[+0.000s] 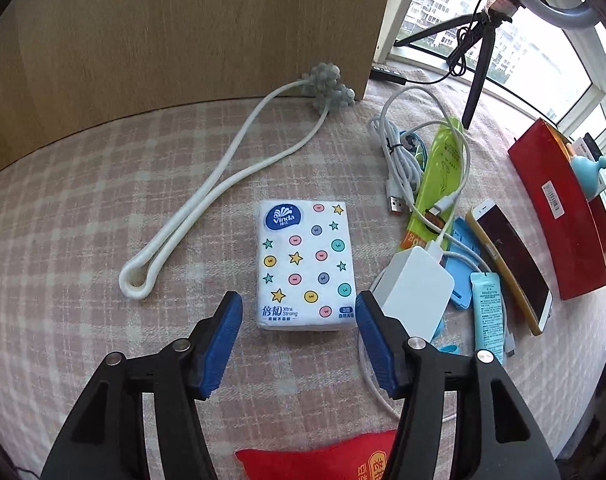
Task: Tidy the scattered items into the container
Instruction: 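Position the left gripper around the white Vinda tissue pack, then close the left gripper on the tissue pack and lift it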
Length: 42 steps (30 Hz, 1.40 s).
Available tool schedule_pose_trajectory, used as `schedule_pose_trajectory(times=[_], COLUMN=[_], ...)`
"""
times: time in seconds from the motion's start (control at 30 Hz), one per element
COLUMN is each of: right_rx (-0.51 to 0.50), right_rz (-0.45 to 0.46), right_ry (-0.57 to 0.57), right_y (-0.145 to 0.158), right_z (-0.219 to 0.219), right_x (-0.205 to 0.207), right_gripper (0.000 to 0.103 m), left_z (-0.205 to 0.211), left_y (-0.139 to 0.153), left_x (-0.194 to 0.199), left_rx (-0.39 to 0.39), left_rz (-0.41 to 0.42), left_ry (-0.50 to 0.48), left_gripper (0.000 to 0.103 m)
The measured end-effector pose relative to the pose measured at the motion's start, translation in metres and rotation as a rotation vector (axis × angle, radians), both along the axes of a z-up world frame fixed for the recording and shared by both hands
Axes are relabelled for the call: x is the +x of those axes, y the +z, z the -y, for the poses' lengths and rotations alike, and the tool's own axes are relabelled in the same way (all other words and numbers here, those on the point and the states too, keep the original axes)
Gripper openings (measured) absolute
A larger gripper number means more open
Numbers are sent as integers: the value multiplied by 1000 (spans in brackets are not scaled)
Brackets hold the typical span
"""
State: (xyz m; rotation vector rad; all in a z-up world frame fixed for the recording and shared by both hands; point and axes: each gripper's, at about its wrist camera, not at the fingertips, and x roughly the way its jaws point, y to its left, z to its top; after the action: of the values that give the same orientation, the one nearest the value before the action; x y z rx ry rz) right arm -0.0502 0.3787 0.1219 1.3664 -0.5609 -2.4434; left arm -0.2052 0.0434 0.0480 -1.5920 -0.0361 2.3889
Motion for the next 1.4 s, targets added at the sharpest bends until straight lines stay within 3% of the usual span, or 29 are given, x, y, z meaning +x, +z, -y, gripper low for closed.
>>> schedule_pose_trajectory(times=[0.07, 0.33, 0.4, 0.5, 0.63, 0.83, 0.93, 1.1, 1.23, 1.4], right_rx=[2, 4, 4, 8, 8, -9, -24, -19, 8, -27], right_rz=[0, 1, 6, 4, -1, -27, -47, -72, -51, 44], right_ry=[1, -10, -13, -15, -21, -49, -67, -88, -99, -105], right_y=[1, 0, -1, 0, 2, 8, 14, 22, 11, -21], right_z=[1, 2, 2, 1, -1, -9, -16, -23, -27, -32], right_x=[3, 6, 5, 7, 10, 17, 22, 38, 51, 66], right_gripper=[49, 49, 49, 49, 49, 49, 49, 49, 49, 49], left_z=[4, -16, -18, -9, 0, -6, -21, -72, -124, -165], left_y=[-1, -24, -23, -20, -6, 41, 64, 74, 57, 27], left_x=[-5, -16, -16, -16, -9, 22, 46, 83, 123, 168], left_rx=[36, -10, -20, 17, 46, 93, 125, 172, 181, 176], left_rz=[7, 43, 30, 26, -1, -85, -123, -124, -70, 18], left_ry=[17, -35, -36, -10, 16, -26, -72, -168, -273, -346], left_gripper=[61, 61, 51, 50, 50, 50, 50, 50, 50, 50])
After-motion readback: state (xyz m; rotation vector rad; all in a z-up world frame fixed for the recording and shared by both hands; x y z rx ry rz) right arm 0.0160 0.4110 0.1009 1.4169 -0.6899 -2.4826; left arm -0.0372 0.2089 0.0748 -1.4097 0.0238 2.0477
